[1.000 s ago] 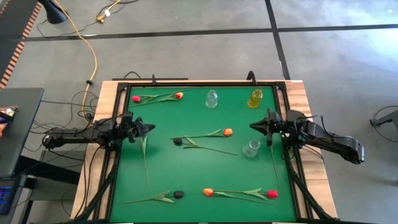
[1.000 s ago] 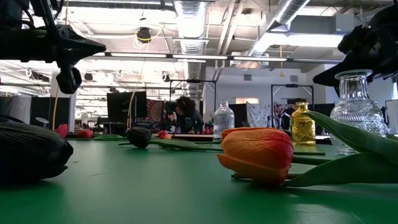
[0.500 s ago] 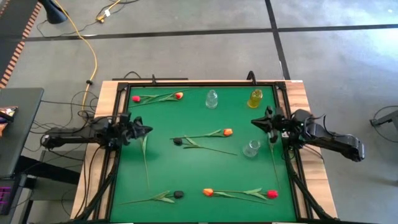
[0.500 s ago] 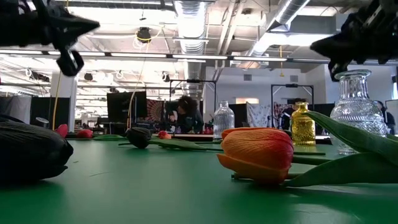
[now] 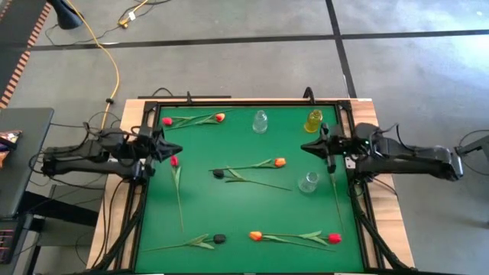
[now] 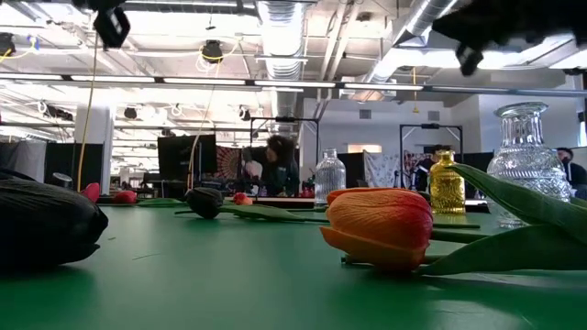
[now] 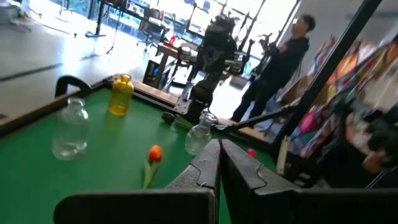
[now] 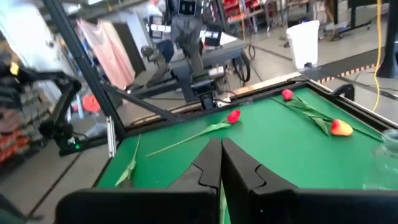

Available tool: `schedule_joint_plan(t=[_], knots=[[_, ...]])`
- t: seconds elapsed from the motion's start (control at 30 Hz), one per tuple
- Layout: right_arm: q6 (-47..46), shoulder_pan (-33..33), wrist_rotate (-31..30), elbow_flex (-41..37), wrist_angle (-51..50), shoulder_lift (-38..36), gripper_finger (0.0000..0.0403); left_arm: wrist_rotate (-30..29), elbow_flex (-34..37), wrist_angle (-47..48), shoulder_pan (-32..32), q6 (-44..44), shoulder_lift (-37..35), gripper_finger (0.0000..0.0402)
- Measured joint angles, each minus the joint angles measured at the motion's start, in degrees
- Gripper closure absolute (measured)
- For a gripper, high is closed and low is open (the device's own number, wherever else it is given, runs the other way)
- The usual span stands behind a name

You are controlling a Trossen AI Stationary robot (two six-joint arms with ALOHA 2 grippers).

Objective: Sort flowers into vase by color
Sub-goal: Put the top right black flower into the top transparent vase

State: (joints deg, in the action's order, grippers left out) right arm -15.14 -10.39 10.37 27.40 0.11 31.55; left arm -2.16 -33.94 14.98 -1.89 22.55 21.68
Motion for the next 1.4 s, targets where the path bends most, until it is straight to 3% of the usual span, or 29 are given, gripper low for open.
schedule_joint_plan(t=[0.23, 0.4, 0.57, 0.73, 0.9, 1.13, 1.4], knots=[[6.69, 3.18, 0.00, 17.28, -10.95, 18.18, 0.0364, 0.65, -8.04, 1.12, 0.00, -7.84, 10.58, 0.0401], [9.53, 6.88, 0.01, 32.51, -26.51, 30.14, 0.0364, 2.88, -9.83, 1.17, 0.00, -13.06, 15.58, 0.0401], [-0.19, 8.76, 0.04, 45.42, -45.39, 40.10, 0.0364, 2.87, -9.83, 1.16, 0.00, -14.63, 18.53, 0.0401], [-8.98, 7.97, 0.07, 52.34, -61.03, 46.52, 0.0363, 2.77, -9.83, 1.11, 0.00, -14.82, 20.56, 0.0401], [-16.27, 6.61, -1.82, 52.89, -66.25, 46.75, 0.0365, 1.44, -9.83, 1.04, 0.00, -14.87, 21.88, 0.0401], [-30.79, 4.80, -17.12, 52.89, -77.02, 41.00, 0.0385, 1.39, -9.83, 0.97, 0.00, -14.87, 23.42, 0.0402], [-43.10, 4.78, -19.35, 42.99, -80.25, 32.67, 0.0359, 1.32, -9.83, 0.76, -0.01, -14.87, 23.60, 0.0402]])
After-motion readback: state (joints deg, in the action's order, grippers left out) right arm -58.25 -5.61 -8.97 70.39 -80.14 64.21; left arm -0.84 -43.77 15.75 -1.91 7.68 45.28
